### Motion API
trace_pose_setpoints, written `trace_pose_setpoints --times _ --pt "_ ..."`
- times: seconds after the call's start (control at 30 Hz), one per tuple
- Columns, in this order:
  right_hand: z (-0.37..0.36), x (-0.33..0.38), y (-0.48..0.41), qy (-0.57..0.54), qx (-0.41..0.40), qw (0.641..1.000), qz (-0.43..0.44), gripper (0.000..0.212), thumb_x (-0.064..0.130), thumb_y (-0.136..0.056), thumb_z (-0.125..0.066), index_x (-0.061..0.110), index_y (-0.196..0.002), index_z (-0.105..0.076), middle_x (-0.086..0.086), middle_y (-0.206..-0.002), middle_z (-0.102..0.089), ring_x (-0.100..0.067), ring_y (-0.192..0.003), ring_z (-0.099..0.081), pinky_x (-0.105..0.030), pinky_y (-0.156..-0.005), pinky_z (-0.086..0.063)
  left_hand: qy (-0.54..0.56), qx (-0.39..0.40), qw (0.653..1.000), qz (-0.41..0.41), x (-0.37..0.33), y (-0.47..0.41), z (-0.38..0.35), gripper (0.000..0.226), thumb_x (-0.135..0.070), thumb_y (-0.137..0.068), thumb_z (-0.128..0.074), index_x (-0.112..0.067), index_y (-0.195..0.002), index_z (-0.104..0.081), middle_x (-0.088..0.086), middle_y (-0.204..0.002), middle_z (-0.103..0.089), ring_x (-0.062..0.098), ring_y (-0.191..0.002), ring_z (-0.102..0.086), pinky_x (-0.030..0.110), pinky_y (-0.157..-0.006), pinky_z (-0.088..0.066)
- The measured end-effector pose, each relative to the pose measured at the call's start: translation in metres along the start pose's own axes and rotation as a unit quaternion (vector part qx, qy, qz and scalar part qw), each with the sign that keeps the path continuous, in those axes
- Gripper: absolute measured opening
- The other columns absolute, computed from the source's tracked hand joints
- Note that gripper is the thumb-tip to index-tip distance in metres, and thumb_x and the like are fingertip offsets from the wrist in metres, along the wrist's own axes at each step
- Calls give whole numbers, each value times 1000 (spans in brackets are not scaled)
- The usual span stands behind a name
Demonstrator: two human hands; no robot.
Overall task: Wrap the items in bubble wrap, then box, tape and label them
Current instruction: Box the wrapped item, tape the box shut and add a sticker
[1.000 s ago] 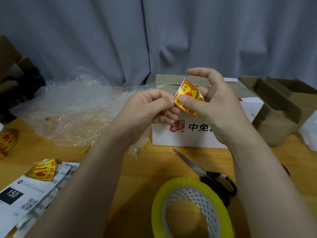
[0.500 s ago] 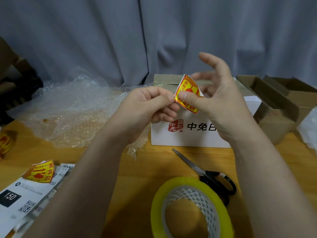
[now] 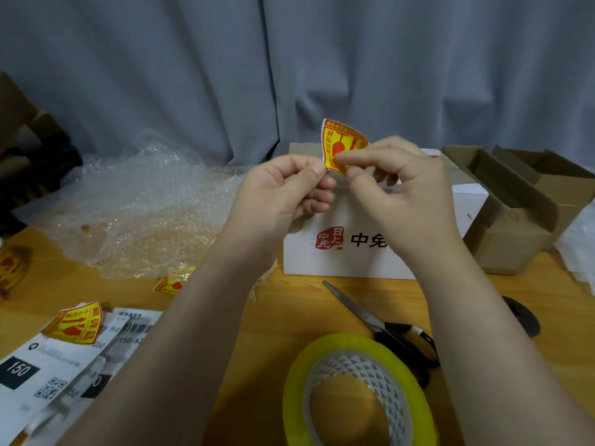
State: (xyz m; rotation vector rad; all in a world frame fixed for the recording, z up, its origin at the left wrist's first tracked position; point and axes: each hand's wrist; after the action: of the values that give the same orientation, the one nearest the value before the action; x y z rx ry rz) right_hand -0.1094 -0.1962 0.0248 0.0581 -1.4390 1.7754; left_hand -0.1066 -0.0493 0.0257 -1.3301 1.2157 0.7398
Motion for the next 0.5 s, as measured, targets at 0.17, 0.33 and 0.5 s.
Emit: trace_pose_setpoints --times 0.17,0.33,0.5 --pt "0 8 0 -99 35 994 -19 20 11 -86 -67 19 -103 -68 11 -90 -69 2 -88 -65 -12 -77 -48 -3 14 1000 -23 0 -1 -2 15 -6 -95 -50 -3 -85 -61 -1 -67 -63 8 -61 -57 16 -60 -50" --pt "1 8 -2 -173 52 981 -69 17 8 -86 -66 15 -102 -72 3 -93 -73 -10 -91 -69 -26 -83 -54 -33 22 998 -54 -2 0 0 13 -4 -94 -50 -3 -88 -62 -1 -69 -65 8 -64 -59 18 -64 -50" --pt "2 10 -2 -189 61 978 -68 20 4 -88 -64 14 -104 -71 2 -95 -73 -10 -92 -69 -24 -82 -54 -54 15 996 -66 -1 0 0 15 -5 -95 -51 -6 -86 -63 -1 -70 -66 8 -64 -59 19 -64 -50"
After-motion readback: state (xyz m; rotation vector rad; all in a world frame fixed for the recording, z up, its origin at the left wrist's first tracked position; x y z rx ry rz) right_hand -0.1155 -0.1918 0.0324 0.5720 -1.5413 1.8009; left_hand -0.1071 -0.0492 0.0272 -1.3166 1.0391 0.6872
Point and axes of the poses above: each hand's wrist, its own y-axis away from the middle knuckle, its own z-axis out of the back of the hand, x = y × z
